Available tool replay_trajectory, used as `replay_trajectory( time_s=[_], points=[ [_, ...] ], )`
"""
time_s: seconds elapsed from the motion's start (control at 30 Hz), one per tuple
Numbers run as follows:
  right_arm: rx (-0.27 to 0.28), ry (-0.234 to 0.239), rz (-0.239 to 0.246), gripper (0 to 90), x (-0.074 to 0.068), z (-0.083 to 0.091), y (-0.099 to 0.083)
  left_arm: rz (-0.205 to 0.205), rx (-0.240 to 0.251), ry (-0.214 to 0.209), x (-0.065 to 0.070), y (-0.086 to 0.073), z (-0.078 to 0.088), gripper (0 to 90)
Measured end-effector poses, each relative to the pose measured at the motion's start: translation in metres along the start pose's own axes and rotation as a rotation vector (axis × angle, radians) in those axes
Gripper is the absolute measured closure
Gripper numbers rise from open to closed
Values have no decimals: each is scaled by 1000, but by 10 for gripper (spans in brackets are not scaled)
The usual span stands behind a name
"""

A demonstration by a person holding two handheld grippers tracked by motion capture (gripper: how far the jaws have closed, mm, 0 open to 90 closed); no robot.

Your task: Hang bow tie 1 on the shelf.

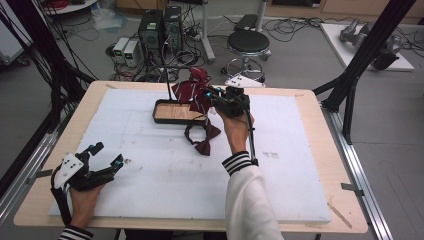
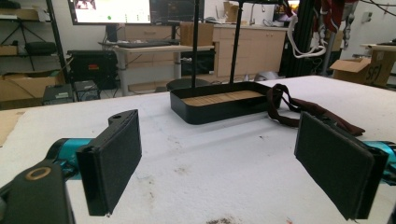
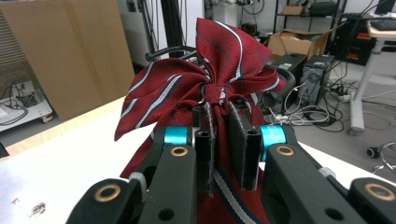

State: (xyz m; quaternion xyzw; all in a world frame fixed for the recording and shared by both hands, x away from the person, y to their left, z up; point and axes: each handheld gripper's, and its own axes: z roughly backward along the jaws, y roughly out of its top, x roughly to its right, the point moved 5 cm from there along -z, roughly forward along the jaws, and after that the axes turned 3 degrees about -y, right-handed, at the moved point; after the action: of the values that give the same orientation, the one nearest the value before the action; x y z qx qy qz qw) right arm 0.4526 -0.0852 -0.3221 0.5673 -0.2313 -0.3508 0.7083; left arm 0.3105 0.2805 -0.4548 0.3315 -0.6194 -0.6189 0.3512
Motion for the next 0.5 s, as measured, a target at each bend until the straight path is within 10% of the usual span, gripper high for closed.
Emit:
replay_trajectory(
  time_s=[0.5],
  points=[
    [8, 16, -4, 814, 3, -14, 16, -2, 2, 0, 0, 0, 0, 152]
  ],
)
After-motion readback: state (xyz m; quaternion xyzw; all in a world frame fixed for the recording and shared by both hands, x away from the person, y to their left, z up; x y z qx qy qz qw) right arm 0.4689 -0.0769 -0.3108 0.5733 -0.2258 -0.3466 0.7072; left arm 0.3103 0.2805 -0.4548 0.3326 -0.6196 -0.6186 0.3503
